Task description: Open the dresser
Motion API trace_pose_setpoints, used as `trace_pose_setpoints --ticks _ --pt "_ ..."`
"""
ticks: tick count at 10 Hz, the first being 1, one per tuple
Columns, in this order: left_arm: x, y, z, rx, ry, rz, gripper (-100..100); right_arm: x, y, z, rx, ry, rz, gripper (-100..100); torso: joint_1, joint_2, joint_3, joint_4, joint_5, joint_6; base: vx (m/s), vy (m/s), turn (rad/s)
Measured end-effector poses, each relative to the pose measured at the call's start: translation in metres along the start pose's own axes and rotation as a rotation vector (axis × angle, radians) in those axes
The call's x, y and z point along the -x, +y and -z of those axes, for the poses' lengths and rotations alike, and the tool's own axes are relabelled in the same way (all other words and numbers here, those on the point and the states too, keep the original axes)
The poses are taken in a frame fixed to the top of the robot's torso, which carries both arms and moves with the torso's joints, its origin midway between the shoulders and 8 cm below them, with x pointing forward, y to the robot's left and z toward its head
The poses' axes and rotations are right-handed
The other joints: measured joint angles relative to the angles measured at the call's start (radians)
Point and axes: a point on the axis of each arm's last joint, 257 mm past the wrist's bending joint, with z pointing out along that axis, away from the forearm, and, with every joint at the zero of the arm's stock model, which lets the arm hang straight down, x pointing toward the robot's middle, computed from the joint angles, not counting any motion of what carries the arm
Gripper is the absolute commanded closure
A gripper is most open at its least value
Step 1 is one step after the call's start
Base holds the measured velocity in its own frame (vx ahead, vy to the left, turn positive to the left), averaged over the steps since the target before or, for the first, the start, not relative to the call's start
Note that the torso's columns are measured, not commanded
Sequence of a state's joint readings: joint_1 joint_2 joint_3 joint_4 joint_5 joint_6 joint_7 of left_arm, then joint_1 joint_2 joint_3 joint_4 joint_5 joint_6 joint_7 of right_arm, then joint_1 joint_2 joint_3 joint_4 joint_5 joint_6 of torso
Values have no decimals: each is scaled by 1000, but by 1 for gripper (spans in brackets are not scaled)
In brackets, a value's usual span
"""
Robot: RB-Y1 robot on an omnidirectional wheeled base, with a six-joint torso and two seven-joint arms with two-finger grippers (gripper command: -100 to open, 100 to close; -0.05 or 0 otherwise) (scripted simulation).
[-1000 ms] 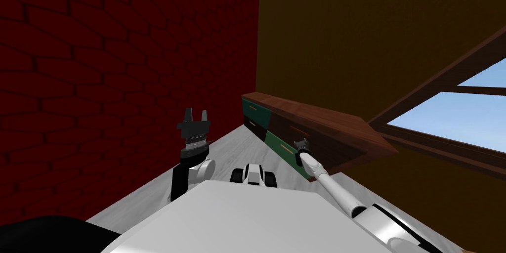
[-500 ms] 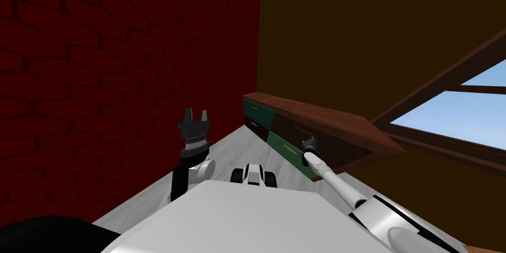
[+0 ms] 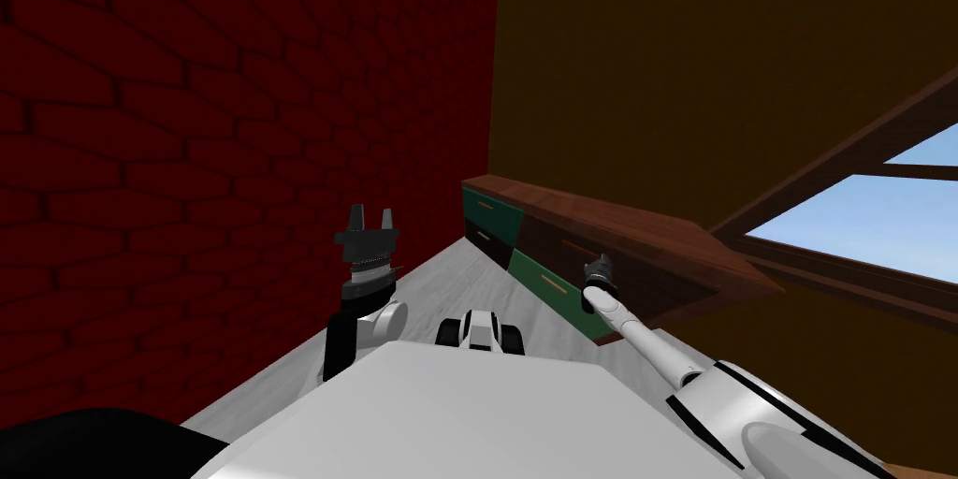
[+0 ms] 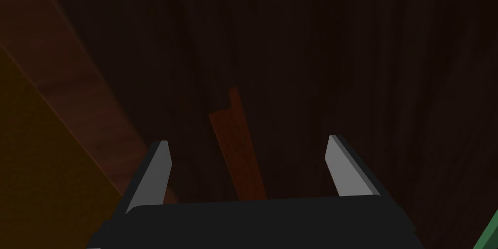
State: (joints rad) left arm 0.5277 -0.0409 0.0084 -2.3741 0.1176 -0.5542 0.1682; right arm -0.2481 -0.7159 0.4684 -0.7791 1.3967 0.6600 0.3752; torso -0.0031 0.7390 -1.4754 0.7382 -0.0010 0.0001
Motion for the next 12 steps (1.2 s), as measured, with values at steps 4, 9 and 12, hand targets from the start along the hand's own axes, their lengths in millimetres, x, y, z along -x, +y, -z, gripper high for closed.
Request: trace_pose_setpoints --ticks 4,9,12 --pt "0 0 0 0 0 0 0 6 -4 -10 -32 82 -11 -100 3 -2 -1 -1 1 0 -135 -150 213" --pt "0 0 0 0 0 0 0 17 -3 -15 -45 177 -17 -100 1 0 0 0 0 0 -107 -108 165" --pt "0 0 0 0 0 0 0 11 -5 -14 -46 148 -8 100 11 -10 -6 -3 3 -1 129 129 -267"
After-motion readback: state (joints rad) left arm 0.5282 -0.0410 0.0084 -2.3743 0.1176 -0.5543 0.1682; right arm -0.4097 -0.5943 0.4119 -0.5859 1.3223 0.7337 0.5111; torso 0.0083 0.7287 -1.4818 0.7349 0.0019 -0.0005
